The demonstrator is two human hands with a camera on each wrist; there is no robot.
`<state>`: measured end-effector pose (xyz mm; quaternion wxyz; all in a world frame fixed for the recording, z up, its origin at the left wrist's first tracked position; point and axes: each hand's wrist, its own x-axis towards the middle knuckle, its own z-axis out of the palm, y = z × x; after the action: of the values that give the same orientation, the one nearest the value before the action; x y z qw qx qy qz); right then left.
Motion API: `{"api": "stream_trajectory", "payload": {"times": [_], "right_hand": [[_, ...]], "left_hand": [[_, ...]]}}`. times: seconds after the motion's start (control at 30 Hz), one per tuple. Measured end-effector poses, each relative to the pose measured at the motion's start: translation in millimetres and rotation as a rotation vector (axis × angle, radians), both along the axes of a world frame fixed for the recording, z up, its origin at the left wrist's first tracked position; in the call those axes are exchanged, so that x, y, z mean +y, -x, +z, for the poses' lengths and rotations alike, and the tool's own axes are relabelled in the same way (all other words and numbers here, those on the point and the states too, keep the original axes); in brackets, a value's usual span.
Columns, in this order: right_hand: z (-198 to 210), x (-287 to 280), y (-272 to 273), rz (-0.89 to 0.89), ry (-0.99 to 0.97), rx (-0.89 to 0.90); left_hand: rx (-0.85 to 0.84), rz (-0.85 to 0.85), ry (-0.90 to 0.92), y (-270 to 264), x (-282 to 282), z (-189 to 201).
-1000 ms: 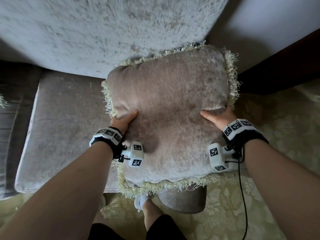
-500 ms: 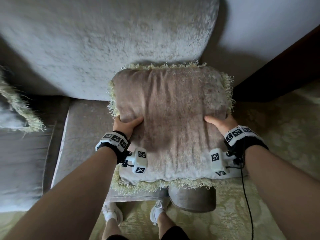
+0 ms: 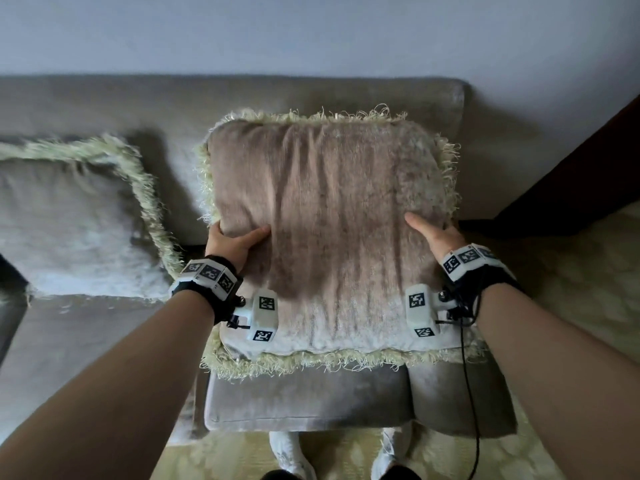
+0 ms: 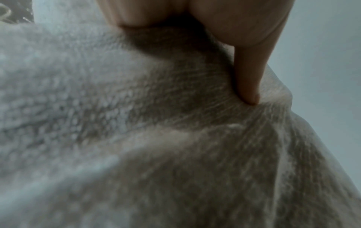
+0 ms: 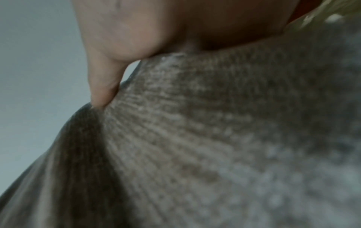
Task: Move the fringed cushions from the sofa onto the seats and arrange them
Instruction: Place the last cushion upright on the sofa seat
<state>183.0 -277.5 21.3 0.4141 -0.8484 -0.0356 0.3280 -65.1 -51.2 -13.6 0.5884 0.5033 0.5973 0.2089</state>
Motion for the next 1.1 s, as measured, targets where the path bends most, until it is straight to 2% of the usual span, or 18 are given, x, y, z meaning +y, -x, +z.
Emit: {"api": "stream_trajectory", "payload": {"times": [0.13,0.3,0.47,0.7,0.83,0.93,1.1], "right_hand": [[39,28,39,0.066,-0.147,-0.024],[81,42,66,0.096,-0.314,-0.061],[104,53,69,0.089,-0.395,-0.083],[103,64,42,0.048,-0.433,-0.147],[115,57,20,0.02,-0.457,-0.092],[116,57,2,0.09,-0.477,-0.077],[114,47,-18,0.126,-0.469,0.0]], "left_hand": [[-0.088,0.015,-0.058,37,28,55],[-0.182,0.107,-0.1,64,46,101],[-0.167,0.164,-0.147,66,52,118],[-0.213,0.129,-0.104,46,46,133],[-0.239,0.105,-0.107,27,44,141],[-0.221,0.052,-0.065,15,44,140],[-0.185,0.039,0.011,1,45,124]]}}
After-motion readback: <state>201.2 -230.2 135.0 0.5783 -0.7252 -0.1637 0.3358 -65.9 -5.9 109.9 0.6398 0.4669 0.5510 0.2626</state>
